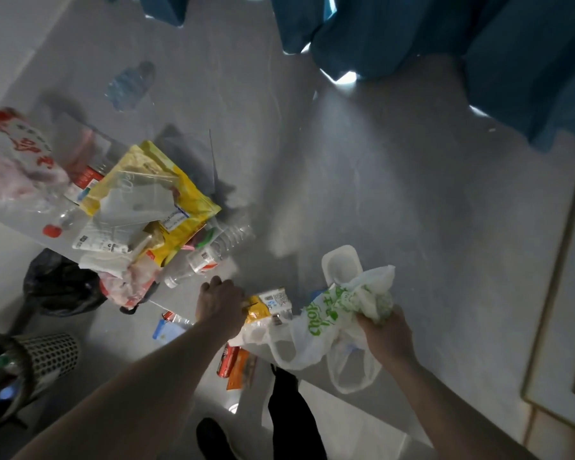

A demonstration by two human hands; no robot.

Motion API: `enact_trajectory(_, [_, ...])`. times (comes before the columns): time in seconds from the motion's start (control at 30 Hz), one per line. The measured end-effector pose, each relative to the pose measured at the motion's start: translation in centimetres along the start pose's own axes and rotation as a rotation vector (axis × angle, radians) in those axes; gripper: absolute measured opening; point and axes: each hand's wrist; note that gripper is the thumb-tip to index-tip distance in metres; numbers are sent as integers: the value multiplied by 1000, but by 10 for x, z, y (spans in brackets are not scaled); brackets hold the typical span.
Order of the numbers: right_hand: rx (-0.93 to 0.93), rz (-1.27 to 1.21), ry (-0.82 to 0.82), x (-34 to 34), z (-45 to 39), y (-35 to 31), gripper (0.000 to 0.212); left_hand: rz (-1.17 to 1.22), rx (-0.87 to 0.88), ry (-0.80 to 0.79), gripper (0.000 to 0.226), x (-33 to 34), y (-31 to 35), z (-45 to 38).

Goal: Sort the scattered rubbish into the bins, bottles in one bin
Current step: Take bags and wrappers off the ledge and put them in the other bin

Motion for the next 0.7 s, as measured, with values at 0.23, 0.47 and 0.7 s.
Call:
enact_trajectory(0.23, [19, -19, 7, -39, 71, -12, 62, 574, -267, -21, 24, -44, -23, 104])
enact_trajectory(0.47, [-57, 57, -61, -71, 160, -28, 65, 897, -434, -54, 22, -59, -55, 224])
enact_trajectory(0.7, [-78, -69, -7, -53, 256, -24, 55, 1061, -459, 79, 15, -23, -100, 349])
Point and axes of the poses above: each hand's wrist, its own z-axis away from the middle knuckle, its own x-axis out of the palm, y = z × x, and after that the axes turned 1 degree about y, right-handed
